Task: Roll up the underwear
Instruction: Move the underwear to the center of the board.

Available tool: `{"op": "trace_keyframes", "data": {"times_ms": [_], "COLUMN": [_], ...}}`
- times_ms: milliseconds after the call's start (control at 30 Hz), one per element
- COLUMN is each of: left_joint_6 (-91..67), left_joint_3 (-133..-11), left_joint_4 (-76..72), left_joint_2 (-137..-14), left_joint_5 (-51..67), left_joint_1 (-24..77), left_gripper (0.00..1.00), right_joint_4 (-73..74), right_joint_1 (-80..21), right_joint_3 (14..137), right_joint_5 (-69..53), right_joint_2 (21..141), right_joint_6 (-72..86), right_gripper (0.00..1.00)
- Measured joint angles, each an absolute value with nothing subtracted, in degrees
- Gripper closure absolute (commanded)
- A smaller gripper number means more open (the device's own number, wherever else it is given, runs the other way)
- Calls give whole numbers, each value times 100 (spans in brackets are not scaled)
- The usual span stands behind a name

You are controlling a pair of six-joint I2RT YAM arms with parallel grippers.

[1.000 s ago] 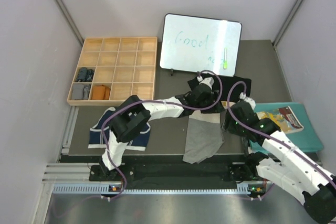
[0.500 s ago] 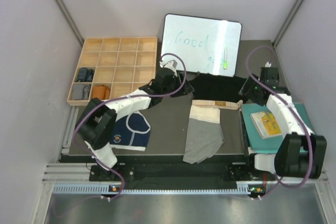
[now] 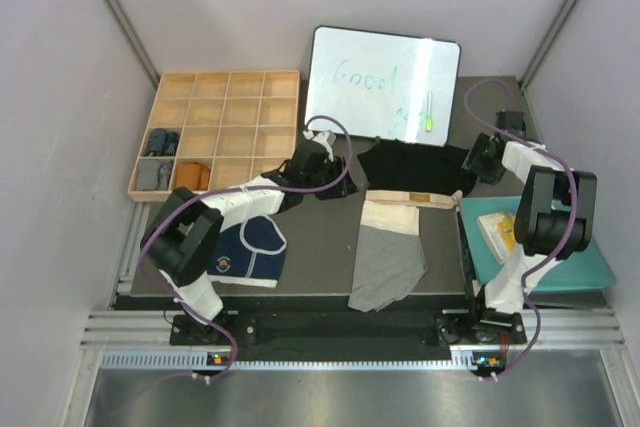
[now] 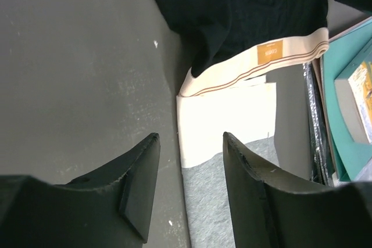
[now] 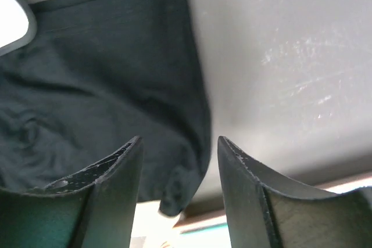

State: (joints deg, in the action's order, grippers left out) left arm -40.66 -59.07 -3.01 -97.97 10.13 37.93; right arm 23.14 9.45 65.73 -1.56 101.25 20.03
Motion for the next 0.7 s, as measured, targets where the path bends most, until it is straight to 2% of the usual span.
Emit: {"op": "trace_keyframes", "data": {"times_ms": [100,200,333,367,700], "left_joint_6": [-4027,-4001,-3964,-3959,-3924], "left_joint_3": [-5787,-5677,-5561,-5535,-5494], "left_joint_4": [-292,-283,-298,-301,-491], "left_joint_2": [-9797,-9797,-9797,-9797,-9979], "left_joint_5": [1059,1100,1140,1144,1304], "left_joint_1": [3793,3793,3793,3793,3793], "left_gripper": [48,47,47,48,49], "right_joint_4": [2311,2298,2281,2327,2567], "right_joint_1": [972,978,982,985,1232], "right_joint_3": [6689,6770,6925,6995,7489], "right_joint_5": [-113,-102,-104,-84,-71], "right_joint_2": [10407,10556,10722,10774,11102], "right_joint_6": [1940,1890,1815,1811,1824], "right_gripper": [52,61,95,100,100]}}
